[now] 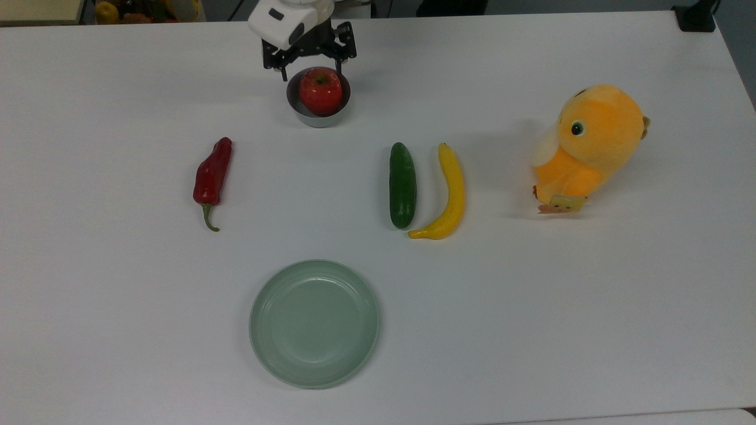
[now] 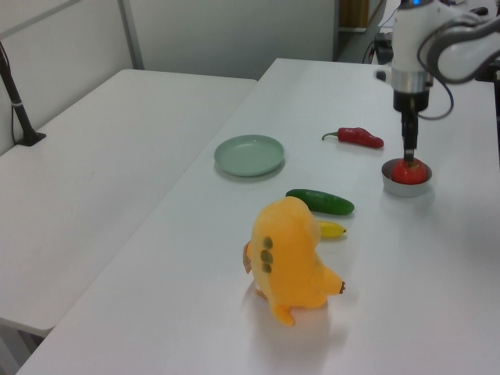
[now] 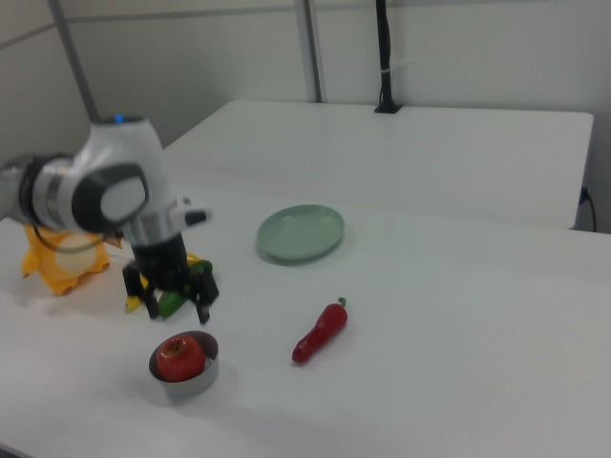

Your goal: Put the red apple in the bowl

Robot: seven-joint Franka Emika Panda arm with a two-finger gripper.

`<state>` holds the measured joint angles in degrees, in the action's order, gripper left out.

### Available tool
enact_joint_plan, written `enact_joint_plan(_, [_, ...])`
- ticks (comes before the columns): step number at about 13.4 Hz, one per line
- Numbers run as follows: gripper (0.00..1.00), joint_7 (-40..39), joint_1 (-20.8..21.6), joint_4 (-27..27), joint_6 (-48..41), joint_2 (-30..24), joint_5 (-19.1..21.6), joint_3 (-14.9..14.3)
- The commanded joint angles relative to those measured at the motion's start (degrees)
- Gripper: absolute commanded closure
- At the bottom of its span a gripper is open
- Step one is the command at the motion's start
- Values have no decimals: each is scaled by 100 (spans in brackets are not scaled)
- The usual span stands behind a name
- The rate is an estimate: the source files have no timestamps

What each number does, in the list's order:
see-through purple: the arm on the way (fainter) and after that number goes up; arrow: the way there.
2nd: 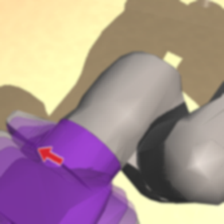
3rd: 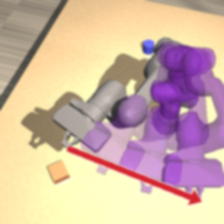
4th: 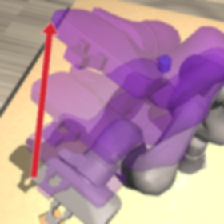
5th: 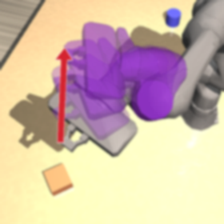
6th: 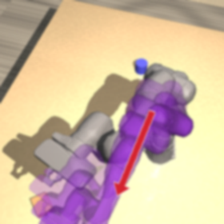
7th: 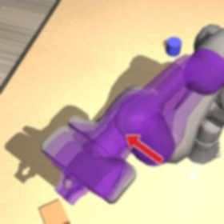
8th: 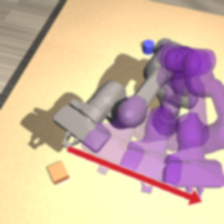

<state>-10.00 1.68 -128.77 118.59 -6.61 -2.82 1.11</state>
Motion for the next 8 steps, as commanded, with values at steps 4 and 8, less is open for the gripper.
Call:
enact_joint_plan(4, [0,120,7,2503,-1882,37,597,-14])
enact_joint_plan(8, [0,1068,7,3411,-2349,275,835,-67])
